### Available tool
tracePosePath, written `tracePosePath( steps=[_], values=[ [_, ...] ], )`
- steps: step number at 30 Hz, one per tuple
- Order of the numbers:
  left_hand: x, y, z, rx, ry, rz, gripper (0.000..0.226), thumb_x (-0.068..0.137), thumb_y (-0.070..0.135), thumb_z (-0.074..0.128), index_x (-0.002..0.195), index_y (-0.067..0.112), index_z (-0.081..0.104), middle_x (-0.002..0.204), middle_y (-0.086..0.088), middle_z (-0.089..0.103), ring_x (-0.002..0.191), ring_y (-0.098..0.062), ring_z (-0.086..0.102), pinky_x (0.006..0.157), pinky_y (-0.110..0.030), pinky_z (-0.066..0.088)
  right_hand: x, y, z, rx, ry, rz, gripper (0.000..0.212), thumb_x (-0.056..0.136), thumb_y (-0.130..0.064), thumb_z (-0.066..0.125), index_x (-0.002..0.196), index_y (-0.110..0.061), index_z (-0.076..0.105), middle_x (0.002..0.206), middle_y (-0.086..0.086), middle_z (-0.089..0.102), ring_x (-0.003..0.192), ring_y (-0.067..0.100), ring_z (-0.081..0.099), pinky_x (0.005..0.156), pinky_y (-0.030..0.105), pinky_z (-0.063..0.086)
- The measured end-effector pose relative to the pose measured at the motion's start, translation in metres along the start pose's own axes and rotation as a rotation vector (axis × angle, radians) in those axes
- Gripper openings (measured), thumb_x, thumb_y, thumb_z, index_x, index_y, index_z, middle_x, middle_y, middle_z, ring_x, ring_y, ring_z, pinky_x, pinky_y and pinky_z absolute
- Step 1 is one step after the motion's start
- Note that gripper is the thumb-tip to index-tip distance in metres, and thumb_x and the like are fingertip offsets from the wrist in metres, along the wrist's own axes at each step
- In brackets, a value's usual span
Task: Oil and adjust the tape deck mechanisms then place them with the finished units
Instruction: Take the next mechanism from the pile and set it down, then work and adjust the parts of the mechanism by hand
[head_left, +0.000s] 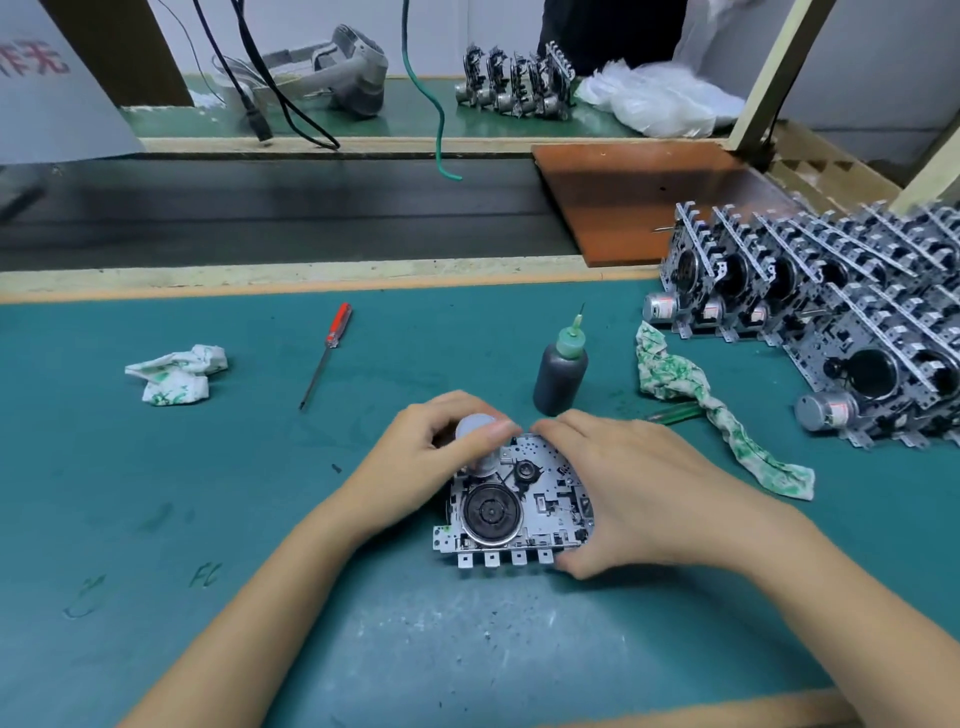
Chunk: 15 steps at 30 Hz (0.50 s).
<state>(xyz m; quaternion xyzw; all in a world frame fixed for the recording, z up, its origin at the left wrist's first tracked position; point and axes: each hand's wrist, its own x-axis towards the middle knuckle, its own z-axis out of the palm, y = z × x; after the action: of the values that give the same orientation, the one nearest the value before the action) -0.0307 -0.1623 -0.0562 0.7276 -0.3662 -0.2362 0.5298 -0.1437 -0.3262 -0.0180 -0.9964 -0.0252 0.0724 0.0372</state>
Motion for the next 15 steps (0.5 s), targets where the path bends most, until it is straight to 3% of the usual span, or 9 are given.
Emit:
tracePosePath(
  steps=[2,4,7,9,10,12,13,15],
  values=[
    [0.001,0.000,-0.002,-0.125,-0.001,-0.036,0.038,0.080,0.053,0.050,0.092,0.026,0.074,0.096,0.007,0.071,0.096,-0.008,0.063,0.090,-0.022,0.045,0.001,-0.001,-0.005,0.008,0.014,-0.007,0.085,0.055,-0.067,0.067,0.126,-0.028,0.041,0.111,-0.011,0.052,0.101,0.016,0.055,0.081,0.031,0.043],
    [0.002,0.000,-0.006,-0.399,-0.016,-0.165,0.053,0.080,0.060,0.044,0.091,0.020,0.077,0.097,-0.004,0.074,0.096,-0.019,0.067,0.092,-0.034,0.049,0.000,0.001,-0.010,0.190,-0.016,-0.003,0.081,0.054,-0.066,0.072,0.122,-0.029,0.047,0.110,-0.015,0.057,0.102,0.013,0.056,0.086,0.030,0.043],
    [0.001,0.002,-0.008,-0.847,-0.194,-0.267,0.089,0.064,0.082,0.048,0.097,0.003,0.074,0.108,-0.024,0.068,0.104,-0.034,0.064,0.092,-0.043,0.051,0.001,-0.004,-0.011,0.988,-0.166,-0.105,0.065,0.054,-0.040,0.083,0.113,-0.025,0.060,0.116,-0.014,0.064,0.107,0.005,0.062,0.096,0.024,0.047],
    [-0.002,0.002,-0.007,-0.973,-0.336,-0.252,0.097,0.057,0.089,0.051,0.105,0.009,0.073,0.116,-0.039,0.056,0.109,-0.053,0.054,0.097,-0.058,0.043,0.006,-0.014,-0.003,1.413,-0.284,-0.199,0.071,0.051,-0.038,0.084,0.114,-0.014,0.061,0.123,0.000,0.060,0.112,0.015,0.059,0.098,0.032,0.047],
    [-0.004,0.001,-0.005,-1.038,-0.405,-0.246,0.097,0.054,0.091,0.051,0.110,0.014,0.069,0.104,-0.041,0.059,0.097,-0.054,0.057,0.089,-0.060,0.047,0.010,-0.021,0.003,1.582,-0.366,-0.240,0.084,0.051,-0.046,0.085,0.119,-0.005,0.056,0.127,0.012,0.057,0.116,0.023,0.056,0.102,0.040,0.044],
    [-0.010,0.000,-0.004,-1.323,-0.504,-0.252,0.101,0.052,0.081,0.068,0.122,0.014,0.042,0.060,-0.018,0.056,0.062,-0.028,0.064,0.061,-0.041,0.057,0.015,-0.034,0.014,1.856,-0.530,-0.282,0.092,0.058,-0.055,0.082,0.127,-0.004,0.048,0.129,0.015,0.056,0.119,0.025,0.053,0.107,0.045,0.039],
    [-0.011,0.001,-0.005,-1.439,-0.517,-0.252,0.110,0.051,0.073,0.076,0.130,0.012,0.029,0.064,-0.014,0.055,0.063,-0.027,0.066,0.058,-0.037,0.057,0.017,-0.036,0.019,1.890,-0.556,-0.268,0.090,0.059,-0.057,0.080,0.127,-0.007,0.047,0.127,0.008,0.059,0.117,0.021,0.056,0.106,0.041,0.041],
    [-0.012,0.004,-0.007,-1.491,-0.520,-0.214,0.119,0.054,0.069,0.078,0.142,0.008,0.027,0.119,-0.025,0.054,0.097,-0.039,0.063,0.079,-0.046,0.052,0.018,-0.033,0.023,1.752,-0.500,-0.165,0.089,0.055,-0.062,0.079,0.119,-0.009,0.050,0.117,-0.004,0.064,0.109,0.009,0.060,0.099,0.027,0.046]
  ],
)
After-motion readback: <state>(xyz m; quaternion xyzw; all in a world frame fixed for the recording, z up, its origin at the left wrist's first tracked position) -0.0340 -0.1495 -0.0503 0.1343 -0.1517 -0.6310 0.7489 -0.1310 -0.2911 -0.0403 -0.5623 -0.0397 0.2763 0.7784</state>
